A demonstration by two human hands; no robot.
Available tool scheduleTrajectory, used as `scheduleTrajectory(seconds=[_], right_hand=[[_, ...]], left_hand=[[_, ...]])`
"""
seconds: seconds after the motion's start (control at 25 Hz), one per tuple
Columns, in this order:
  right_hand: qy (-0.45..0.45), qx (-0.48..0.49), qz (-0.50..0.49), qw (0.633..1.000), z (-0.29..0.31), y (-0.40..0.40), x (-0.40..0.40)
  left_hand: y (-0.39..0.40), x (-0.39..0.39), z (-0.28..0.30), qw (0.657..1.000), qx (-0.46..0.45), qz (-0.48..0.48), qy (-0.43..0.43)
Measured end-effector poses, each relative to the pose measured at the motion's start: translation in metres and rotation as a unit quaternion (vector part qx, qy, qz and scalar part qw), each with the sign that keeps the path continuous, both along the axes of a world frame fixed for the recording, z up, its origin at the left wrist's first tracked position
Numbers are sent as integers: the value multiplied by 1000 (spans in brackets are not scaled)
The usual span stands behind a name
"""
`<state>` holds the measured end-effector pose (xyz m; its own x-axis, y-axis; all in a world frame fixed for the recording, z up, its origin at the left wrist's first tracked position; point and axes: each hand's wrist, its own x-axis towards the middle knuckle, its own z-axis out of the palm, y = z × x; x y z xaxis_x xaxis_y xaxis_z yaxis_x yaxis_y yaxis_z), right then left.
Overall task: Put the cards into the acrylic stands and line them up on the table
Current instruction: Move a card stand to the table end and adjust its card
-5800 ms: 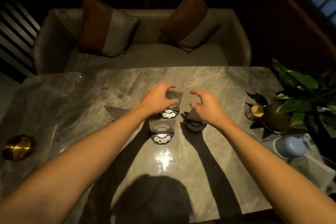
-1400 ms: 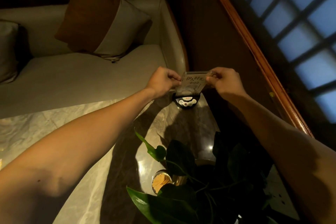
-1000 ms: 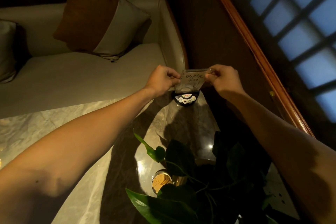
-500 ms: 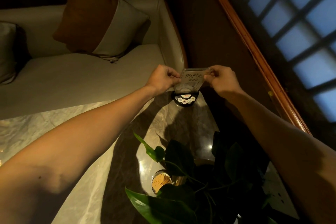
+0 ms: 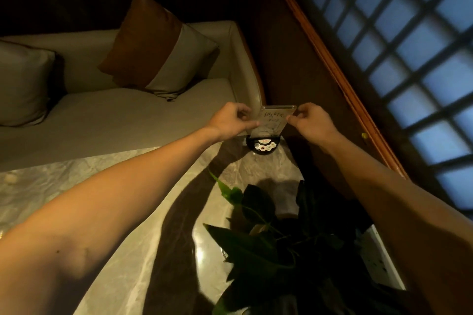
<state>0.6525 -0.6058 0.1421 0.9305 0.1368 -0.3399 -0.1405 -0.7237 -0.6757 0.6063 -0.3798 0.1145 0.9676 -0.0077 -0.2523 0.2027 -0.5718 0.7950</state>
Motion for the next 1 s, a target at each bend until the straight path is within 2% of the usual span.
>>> scheduleTrajectory(seconds=[0.12,0.28,0.52,0.72,1.0], right_hand=[[-14,-6,25,1000,40,18,-24],[-52,9,69,996,88,66,-76],[-109,35,118,986,112,165,-179],[-103,53,177,977,98,250,-269],[-12,79,231,970,42,325,-368]], left_hand=[[23,-39,41,998,46,-26,-17],[71,-108,93,997,53,2,-62],[160,-232,133,993,44,71,-85],[233,-344,125,985,47,140,-85],[299,-437,73,980,55,190,-26]])
